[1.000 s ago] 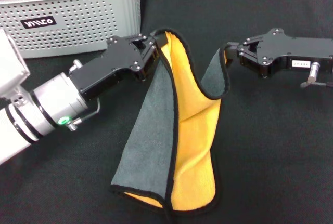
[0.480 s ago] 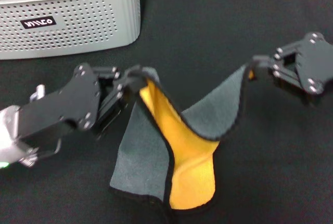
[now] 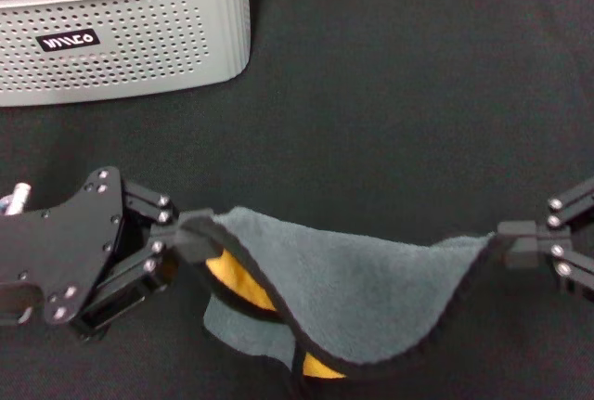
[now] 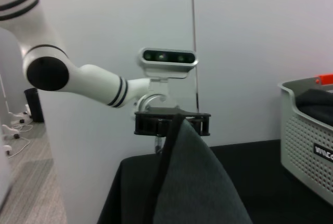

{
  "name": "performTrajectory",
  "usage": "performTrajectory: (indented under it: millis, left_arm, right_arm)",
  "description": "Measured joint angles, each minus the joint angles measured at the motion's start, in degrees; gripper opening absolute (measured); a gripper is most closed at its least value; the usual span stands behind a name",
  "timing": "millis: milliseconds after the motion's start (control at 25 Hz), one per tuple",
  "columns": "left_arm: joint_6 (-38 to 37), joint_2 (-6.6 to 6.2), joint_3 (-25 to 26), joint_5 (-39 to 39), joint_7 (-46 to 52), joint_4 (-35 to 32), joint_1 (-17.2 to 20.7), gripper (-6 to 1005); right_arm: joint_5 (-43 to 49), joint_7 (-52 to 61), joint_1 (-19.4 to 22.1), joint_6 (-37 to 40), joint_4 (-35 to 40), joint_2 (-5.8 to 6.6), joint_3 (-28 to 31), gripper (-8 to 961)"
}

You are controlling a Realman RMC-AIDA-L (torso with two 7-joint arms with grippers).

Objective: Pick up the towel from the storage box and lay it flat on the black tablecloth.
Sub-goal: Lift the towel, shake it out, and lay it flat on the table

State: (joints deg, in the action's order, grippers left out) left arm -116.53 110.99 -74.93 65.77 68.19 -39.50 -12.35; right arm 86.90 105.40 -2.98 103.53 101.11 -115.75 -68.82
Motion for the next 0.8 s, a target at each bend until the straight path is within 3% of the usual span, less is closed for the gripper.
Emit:
performTrajectory:
  millis: [480,800]
  left_arm:
    - [-0.2,-0.84,-0.6,0.2,11.8,-17.0,1.2,12]
    - [-0.2,-1.45,-3.4,0.3,17.1,-24.1,1.1,12]
  right_arm:
    - [-8.8,6.1,1.0,8.5,6.9,0.00,12.7,7]
    - [-9.2,10.2,0.1,11.1,8.4,0.08,11.9,7]
